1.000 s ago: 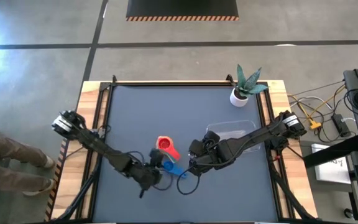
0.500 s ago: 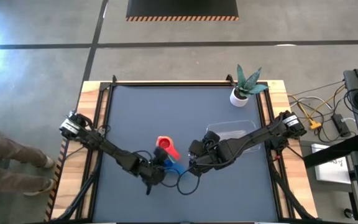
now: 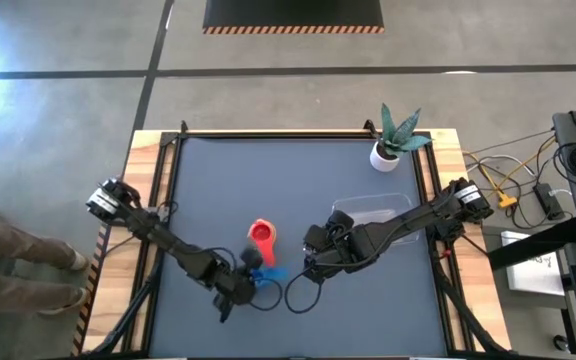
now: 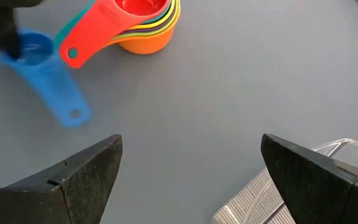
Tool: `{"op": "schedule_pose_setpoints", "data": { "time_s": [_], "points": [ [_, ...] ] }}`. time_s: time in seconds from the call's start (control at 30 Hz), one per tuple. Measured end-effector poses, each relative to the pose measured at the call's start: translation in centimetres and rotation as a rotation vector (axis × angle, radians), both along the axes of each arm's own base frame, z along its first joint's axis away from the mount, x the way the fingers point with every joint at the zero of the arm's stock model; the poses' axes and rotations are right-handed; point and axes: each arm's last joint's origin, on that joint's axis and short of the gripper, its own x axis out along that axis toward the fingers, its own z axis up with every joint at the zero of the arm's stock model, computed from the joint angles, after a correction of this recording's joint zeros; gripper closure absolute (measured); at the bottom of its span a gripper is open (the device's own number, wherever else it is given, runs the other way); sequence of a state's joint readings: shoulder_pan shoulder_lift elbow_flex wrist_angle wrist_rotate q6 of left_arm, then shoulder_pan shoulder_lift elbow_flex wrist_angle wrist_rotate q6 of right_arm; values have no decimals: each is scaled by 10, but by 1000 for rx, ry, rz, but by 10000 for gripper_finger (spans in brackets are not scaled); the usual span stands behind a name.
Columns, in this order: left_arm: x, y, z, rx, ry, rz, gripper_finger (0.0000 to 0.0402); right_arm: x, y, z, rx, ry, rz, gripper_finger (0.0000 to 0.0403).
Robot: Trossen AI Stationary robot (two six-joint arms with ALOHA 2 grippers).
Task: Nest measuring cups in basket
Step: Stack the blue measuring cup on top of the red measuring cup
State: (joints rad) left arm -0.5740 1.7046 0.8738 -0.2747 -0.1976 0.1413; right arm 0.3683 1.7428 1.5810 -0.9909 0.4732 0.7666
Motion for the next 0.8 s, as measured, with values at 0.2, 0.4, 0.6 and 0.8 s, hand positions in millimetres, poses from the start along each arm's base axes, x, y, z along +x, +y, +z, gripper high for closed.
{"op": "schedule_pose_setpoints", "data": {
  "time_s": [0.2,0.4,0.6,0.8],
  "points": [
    [-1,-9,16,-123,23,-52,400,0,0,0,0,0,1,30],
    [7,-20,43,-139,24,-122,401,0,0,0,0,1,1,30],
    [0,-16,64,-55,15,-99,401,0,0,0,0,1,1,30],
    [-23,8,81,12,-86,-31,401,0,0,0,0,1,1,30]
  ]
}}
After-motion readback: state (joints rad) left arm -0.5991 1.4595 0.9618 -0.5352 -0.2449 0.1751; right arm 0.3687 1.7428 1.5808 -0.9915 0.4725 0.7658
